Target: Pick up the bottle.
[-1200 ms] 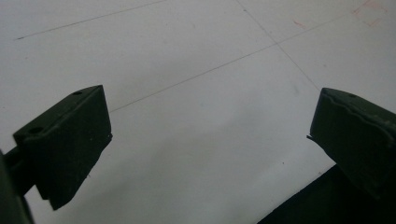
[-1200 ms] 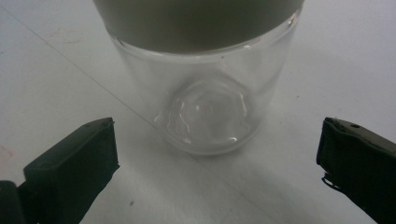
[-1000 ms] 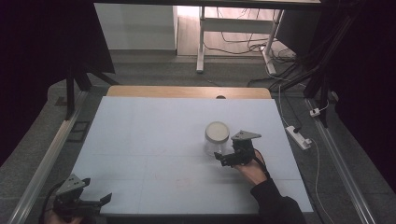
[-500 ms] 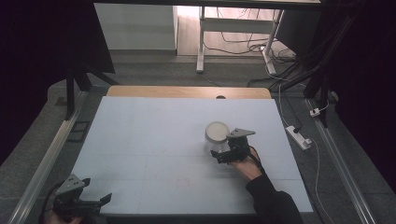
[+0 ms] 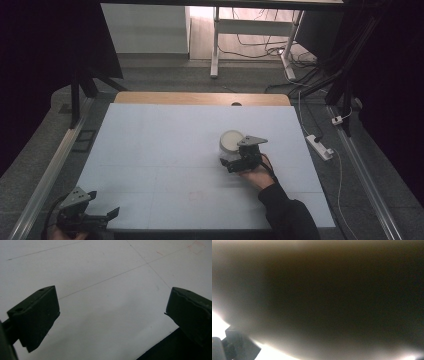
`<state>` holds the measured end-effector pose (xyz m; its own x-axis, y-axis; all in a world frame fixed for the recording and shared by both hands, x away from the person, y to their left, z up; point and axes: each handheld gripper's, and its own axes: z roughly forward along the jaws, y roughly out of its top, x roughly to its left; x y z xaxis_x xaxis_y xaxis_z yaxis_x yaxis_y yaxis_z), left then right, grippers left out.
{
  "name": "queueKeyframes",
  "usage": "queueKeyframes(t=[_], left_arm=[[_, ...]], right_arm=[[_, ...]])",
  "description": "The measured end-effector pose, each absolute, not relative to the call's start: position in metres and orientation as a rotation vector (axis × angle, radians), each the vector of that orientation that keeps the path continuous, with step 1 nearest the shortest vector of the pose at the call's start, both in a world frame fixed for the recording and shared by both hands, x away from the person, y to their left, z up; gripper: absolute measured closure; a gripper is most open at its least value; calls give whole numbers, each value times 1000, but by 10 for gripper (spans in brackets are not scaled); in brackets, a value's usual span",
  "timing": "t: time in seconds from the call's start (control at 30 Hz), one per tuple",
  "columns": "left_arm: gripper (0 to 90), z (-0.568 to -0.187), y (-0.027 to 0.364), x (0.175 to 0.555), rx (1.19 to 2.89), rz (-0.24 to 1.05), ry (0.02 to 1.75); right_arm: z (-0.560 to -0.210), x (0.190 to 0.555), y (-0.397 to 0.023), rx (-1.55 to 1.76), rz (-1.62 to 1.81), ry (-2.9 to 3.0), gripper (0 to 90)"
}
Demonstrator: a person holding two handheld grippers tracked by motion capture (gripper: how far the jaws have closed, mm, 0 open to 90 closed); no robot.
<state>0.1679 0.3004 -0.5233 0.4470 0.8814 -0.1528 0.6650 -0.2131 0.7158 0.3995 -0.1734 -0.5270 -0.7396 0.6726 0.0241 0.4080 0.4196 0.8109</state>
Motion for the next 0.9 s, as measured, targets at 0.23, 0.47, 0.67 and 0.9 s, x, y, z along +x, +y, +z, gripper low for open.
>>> queueKeyframes(t=[0.23,0.47,0.67,0.9], left_arm=[[0,-523,301,168,1961,371,1295],[0,-523,300,168,1963,372,1295],[0,-523,301,168,1961,370,1296],[0,-523,301,168,1959,370,1298]], right_arm=[[-527,398,-174,902,1274,2326,58],[-529,395,-174,876,1282,2302,66],[-528,393,-174,843,1262,2297,69],[-527,393,-175,844,1257,2307,70]])
